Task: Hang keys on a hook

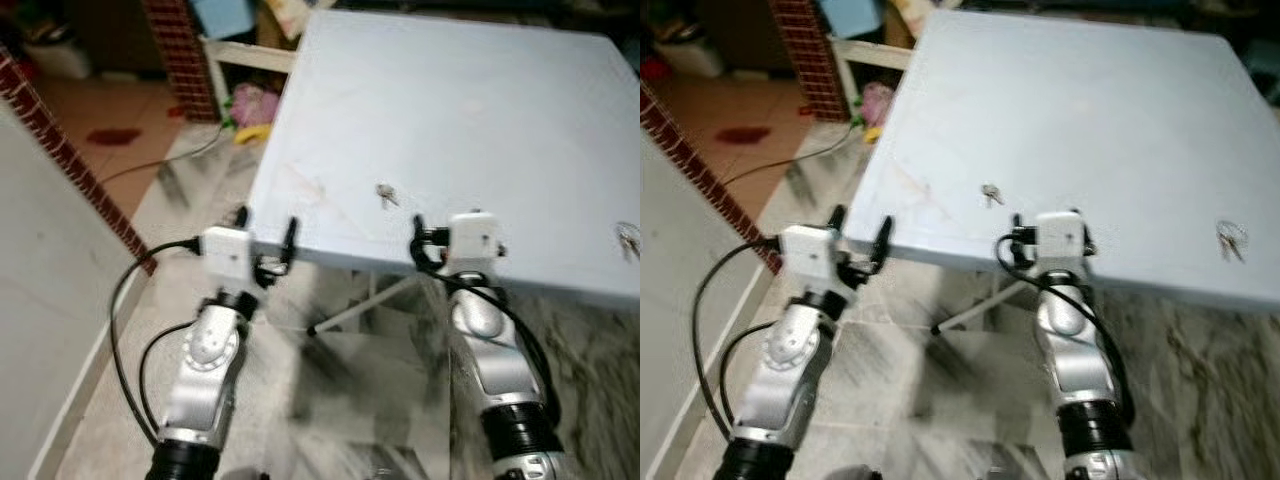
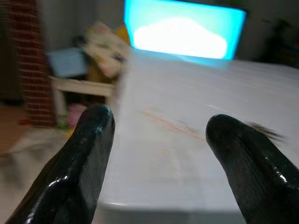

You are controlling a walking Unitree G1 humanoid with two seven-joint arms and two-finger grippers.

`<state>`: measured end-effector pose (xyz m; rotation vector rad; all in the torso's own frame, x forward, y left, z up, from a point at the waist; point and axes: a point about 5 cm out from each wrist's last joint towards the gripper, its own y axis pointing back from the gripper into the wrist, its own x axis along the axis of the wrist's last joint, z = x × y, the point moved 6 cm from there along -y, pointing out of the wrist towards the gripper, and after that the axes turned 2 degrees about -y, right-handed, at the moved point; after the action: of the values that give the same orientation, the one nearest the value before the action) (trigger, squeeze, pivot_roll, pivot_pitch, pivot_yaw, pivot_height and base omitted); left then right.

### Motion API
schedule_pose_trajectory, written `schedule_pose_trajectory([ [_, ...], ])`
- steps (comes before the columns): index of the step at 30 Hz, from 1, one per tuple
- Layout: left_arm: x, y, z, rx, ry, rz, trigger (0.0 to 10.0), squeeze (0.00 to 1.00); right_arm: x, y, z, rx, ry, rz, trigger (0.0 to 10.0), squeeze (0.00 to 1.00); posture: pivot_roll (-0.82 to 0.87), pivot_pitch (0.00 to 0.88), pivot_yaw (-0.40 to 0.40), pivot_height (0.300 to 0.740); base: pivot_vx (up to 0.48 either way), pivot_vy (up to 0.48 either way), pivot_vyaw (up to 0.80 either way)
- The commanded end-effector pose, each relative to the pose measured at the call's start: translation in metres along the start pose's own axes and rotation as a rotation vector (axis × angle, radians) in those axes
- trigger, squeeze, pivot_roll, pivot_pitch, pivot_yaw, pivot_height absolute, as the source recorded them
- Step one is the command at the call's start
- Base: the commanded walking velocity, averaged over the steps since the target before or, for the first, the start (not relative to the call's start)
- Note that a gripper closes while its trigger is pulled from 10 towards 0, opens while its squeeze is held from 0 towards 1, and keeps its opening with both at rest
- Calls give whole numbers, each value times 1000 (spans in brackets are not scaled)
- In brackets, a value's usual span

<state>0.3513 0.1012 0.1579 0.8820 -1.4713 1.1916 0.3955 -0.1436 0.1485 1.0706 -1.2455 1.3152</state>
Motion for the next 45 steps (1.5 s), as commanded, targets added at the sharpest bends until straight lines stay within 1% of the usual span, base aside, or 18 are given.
schedule_pose_trajectory([
  [1,-4,4,-6,22,4,-19,10000,0,-6,4,-7,19,-7,-14,10000,0,17,161,8,740,0,0,0],
  [7,-6,6,-8,29,0,-30,10000,0,-6,5,-14,37,-16,-17,10000,0,24,165,11,740,0,0,0],
  [12,-6,8,-8,24,-3,-33,10000,0,-5,5,-18,26,-25,-16,10000,0,35,174,18,740,0,0,0],
  [15,-7,11,-8,19,-7,-41,10000,0,-7,5,-20,25,-50,-25,10000,0,39,177,22,740,0,0,0],
  [19,-7,12,-9,15,-11,-47,10000,0,-12,5,-19,5,-79,-46,10000,0,51,183,35,740,0,0,0],
  [25,-7,15,-10,1,-24,-57,10000,0,-9,-5,-18,-25,-107,-47,10000,0,62,194,50,740,0,0,0],
  [27,-7,17,-10,-3,-28,-64,10000,0,-9,-11,-16,-52,-109,-50,10000,0,70,203,57,740,0,0,0],
  [30,-7,18,-9,-8,-31,-69,10000,0,-8,-16,-12,-76,-117,-49,10000,0,77,208,60,740,0,0,0],
  [33,-7,20,-9,-12,-33,-77,10000,0,-10,-22,-13,-75,-137,-65,10000,0,84,209,64,740,0,0,0],
  [37,-6,20,-10,-11,-35,-79,10000,0,-13,-27,-19,-52,-140,-87,9882,0,94,210,62,740,0,0,0],
  [38,-5,20,-11,-9,-36,-78,10000,0,-16,-28,-19,-52,-137,-97,6471,0,97,210,61,740,0,0,0],
  [39,-5,20,-11,-9,-36,-78,10000,0,-16,-28,-20,-52,-134,-100,6471,0,99,209,60,740,0,0,0],
  [40,-5,20,-11,-6,-36,-78,10000,0,-18,-29,-22,-42,-139,-109,1020,0,99,209,60,740,0,0,0],
  [41,-4,20,-12,-2,-37,-78,10000,0,-21,-29,-24,-30,-145,-119,0,0,99,209,60,740,0,0,0],
  [45,-5,21,-12,0,-37,-83,10000,0,-26,-30,-28,-13,-140,-140,0,0,105,209,59,740,0,0,0],
])
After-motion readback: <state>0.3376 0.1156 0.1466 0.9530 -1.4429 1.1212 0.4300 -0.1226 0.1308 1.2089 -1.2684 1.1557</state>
